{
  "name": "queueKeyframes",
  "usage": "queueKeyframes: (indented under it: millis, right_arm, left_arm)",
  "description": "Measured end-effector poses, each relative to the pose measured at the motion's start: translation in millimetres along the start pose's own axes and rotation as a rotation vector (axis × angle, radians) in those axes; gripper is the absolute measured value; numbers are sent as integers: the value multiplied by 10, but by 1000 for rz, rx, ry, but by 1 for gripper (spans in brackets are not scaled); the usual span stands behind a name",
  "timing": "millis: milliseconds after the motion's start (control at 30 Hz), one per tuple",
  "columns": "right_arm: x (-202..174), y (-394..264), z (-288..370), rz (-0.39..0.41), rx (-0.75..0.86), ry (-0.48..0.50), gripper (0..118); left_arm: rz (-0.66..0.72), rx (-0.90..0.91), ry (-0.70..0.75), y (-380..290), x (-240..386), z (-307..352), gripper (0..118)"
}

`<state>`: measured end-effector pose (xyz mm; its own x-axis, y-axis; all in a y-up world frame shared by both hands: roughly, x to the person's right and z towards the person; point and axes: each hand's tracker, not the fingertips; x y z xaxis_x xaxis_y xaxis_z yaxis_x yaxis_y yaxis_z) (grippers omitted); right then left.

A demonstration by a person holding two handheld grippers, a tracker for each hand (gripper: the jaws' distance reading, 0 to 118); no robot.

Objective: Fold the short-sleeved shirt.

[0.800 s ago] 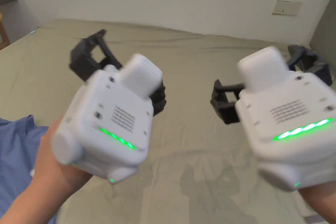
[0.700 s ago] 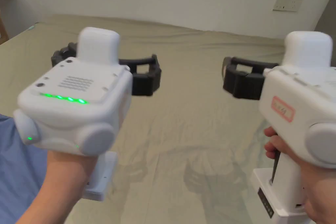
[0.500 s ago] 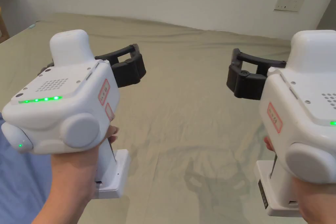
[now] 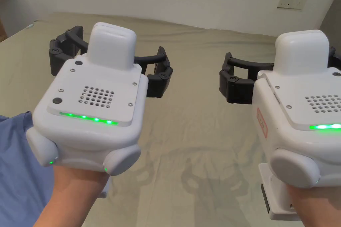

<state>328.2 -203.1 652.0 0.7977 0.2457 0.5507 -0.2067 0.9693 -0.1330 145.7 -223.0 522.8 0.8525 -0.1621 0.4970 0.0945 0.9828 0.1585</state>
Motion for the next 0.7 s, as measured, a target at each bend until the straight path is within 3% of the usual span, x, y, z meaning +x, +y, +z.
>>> queueKeyframes:
  millis: [200, 267, 300, 333, 367, 400, 433, 467, 500, 700]
  right_arm:
    - [4, 0, 49, 4, 17, 4, 118]
    - [16, 10, 55, 8, 14, 20, 118]
    - [15, 11, 58, 10, 14, 27, 118]
    - [12, 10, 61, 12, 14, 33, 111]
    - [9, 9, 69, 15, 16, 40, 97]
    - [9, 8, 79, 18, 19, 47, 67]
    - [4, 6, 78, 23, 21, 47, 15]
    - [-3, -1, 67, 31, 18, 46, 1]
    - [-4, -20, 51, 41, 15, 37, 1]
    - [16, -146, 51, 14, -23, 77, 1]
  left_arm:
    - [12, -26, -33, -15, 24, 7, 116]
    - [24, -29, -36, -2, 26, 12, 104]
    - [29, -30, -38, 2, 27, 16, 91]
    - [34, -35, -39, 12, 34, 15, 62]
    - [36, -40, -33, 23, 35, 1, 39]
    - [34, -44, -29, 26, 37, -10, 21]
    - [32, -44, -27, 23, 37, -12, 10]
    - [31, -43, -30, 22, 36, -12, 4]
    - [32, -45, -48, 28, 32, -20, 0]
    - [-12, -69, -104, -37, 115, -13, 0]
